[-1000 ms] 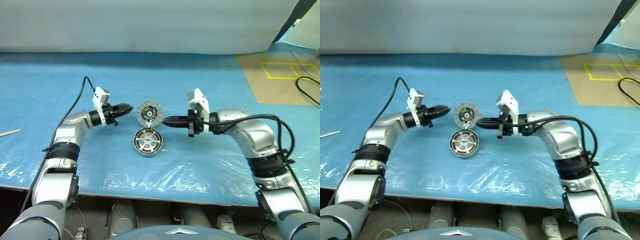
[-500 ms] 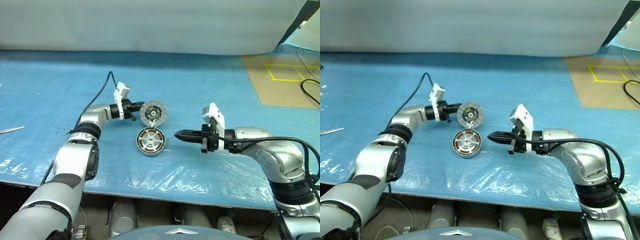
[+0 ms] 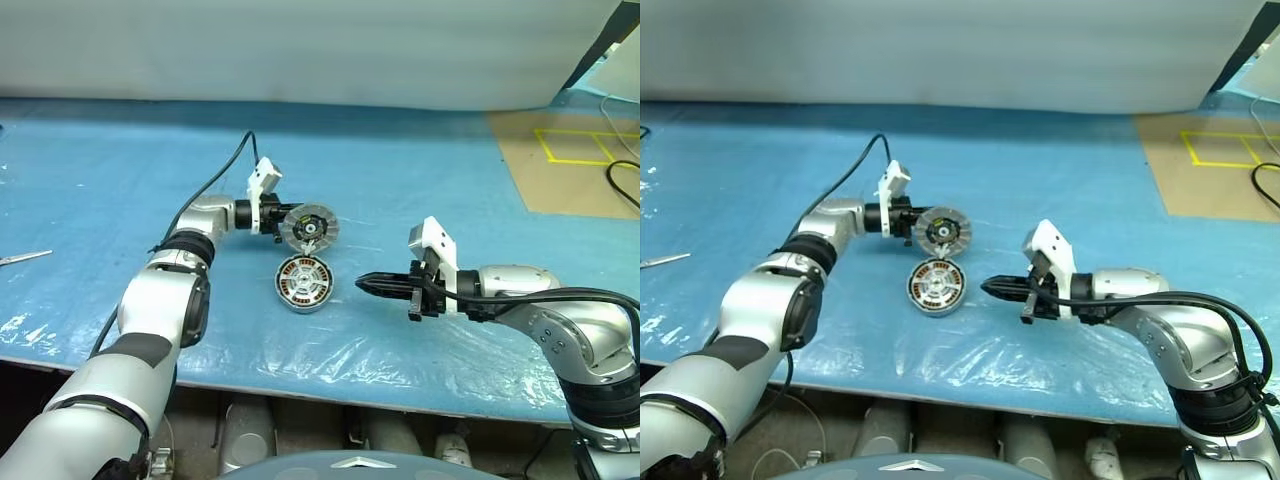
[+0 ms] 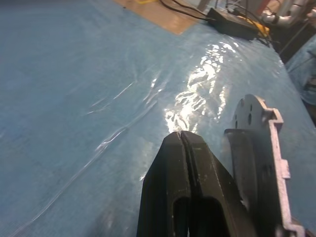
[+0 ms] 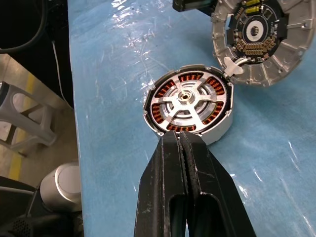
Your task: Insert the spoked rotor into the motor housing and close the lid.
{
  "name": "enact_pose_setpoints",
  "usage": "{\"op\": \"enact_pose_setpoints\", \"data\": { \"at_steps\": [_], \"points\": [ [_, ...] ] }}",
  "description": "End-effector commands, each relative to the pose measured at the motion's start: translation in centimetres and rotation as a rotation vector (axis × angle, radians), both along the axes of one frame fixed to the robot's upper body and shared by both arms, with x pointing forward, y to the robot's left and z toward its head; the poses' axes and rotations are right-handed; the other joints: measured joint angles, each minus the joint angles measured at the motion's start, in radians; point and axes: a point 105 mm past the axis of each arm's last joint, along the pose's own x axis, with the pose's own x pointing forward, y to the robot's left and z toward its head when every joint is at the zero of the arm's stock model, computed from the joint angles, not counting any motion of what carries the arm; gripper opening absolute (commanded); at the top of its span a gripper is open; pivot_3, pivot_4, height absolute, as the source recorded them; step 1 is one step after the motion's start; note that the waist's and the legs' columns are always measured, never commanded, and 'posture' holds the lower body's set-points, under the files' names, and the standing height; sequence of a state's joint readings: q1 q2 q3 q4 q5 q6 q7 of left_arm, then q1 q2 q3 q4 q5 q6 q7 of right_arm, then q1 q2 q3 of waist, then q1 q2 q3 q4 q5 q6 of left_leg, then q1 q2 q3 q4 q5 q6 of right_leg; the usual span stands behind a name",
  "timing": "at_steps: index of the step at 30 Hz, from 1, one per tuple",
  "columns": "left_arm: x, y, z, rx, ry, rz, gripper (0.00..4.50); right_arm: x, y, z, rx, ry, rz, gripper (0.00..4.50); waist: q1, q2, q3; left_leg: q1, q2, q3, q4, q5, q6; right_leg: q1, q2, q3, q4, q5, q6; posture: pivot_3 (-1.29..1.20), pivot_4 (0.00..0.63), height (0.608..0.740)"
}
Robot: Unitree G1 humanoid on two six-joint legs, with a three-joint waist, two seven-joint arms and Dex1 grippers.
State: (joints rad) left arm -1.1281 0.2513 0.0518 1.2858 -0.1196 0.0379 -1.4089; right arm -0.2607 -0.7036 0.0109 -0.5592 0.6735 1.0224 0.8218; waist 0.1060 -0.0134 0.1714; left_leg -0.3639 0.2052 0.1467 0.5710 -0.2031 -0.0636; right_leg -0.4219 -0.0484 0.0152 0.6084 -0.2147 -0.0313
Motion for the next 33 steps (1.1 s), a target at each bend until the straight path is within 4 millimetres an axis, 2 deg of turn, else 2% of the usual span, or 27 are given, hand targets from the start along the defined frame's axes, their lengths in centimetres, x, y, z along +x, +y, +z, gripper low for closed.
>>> {"op": "enact_pose_setpoints", "data": {
  "at_steps": [1,9,13,18,22,25,28,31,33],
  "points": [
    [-0.9,-1.6,1.5,-0.025,-0.035,-0.128,0.04,0.1,0.2,1.1,0.015,-0.044,0.011,0.00,0.000,0.000,0.000,0.000,0.000,0.000,0.000,0.000,0.000,0.000,0.000,0.000,0.000,0.000,0.000,0.00,0.150,0.740],
    [-4.4,-1.1,-0.7,0.116,-0.120,-0.366,0.04,0.7,0.3,1.2,0.019,-0.055,0.000,0.00,-0.008,0.000,0.000,-0.001,0.000,0.001,-0.002,0.000,0.000,0.000,0.000,0.000,0.001,0.000,0.000,0.00,0.150,0.740],
    [-7.5,0.8,-3.0,0.244,-0.141,-0.485,0.04,1.2,0.5,1.2,0.030,-0.063,-0.003,0.00,-0.008,0.001,0.000,0.000,0.001,0.001,-0.004,0.000,0.000,0.000,0.000,-0.001,0.001,0.000,-0.001,0.00,0.150,0.740],
    [-8.8,2.3,-4.0,0.285,-0.154,-0.515,0.04,1.9,1.0,1.2,0.045,-0.073,0.012,0.00,-0.004,0.002,-0.001,0.002,0.000,0.002,-0.003,0.000,0.000,0.000,-0.002,-0.002,0.001,-0.003,-0.005,0.00,0.150,0.740],
    [-8.8,2.7,-2.5,0.213,-0.178,-0.454,0.04,2.3,1.5,1.3,0.051,-0.087,0.039,0.00,-0.007,0.002,-0.001,0.002,-0.001,0.003,-0.001,0.000,0.000,0.000,-0.004,-0.002,0.001,-0.003,-0.004,0.00,0.150,0.740],
    [-8.5,3.0,-0.2,0.097,-0.241,-0.314,0.04,2.0,2.0,1.3,0.043,-0.090,0.104,0.00,-0.014,0.002,-0.001,0.002,0.000,0.003,-0.001,0.000,0.000,0.000,-0.004,-0.003,0.001,-0.003,-0.005,0.00,0.150,0.740],
    [-9.3,3.6,1.8,0.004,-0.273,-0.211,0.04,2.4,2.3,1.5,0.028,-0.117,0.135,0.00,-0.019,0.003,0.000,0.000,0.001,0.003,-0.001,0.000,0.000,-0.001,-0.003,-0.004,0.001,-0.003,-0.005,0.00,0.150,0.740],
    [-9.9,4.4,2.6,-0.064,-0.269,-0.084,0.04,3.4,2.7,1.8,0.018,-0.159,0.149,0.00,-0.023,0.003,-0.001,0.000,0.001,0.002,-0.001,0.000,0.000,-0.001,-0.003,-0.005,0.002,-0.003,-0.005,0.00,0.150,0.740],
    [-10.6,5.1,2.4,-0.094,-0.239,0.010,0.00,3.6,3.2,1.9,0.018,-0.179,0.184,0.43,-0.029,0.003,-0.001,0.000,0.001,0.003,-0.001,0.000,0.000,-0.001,-0.003,-0.005,0.002,-0.003,-0.005,0.00,0.150,0.740]
  ]
}}
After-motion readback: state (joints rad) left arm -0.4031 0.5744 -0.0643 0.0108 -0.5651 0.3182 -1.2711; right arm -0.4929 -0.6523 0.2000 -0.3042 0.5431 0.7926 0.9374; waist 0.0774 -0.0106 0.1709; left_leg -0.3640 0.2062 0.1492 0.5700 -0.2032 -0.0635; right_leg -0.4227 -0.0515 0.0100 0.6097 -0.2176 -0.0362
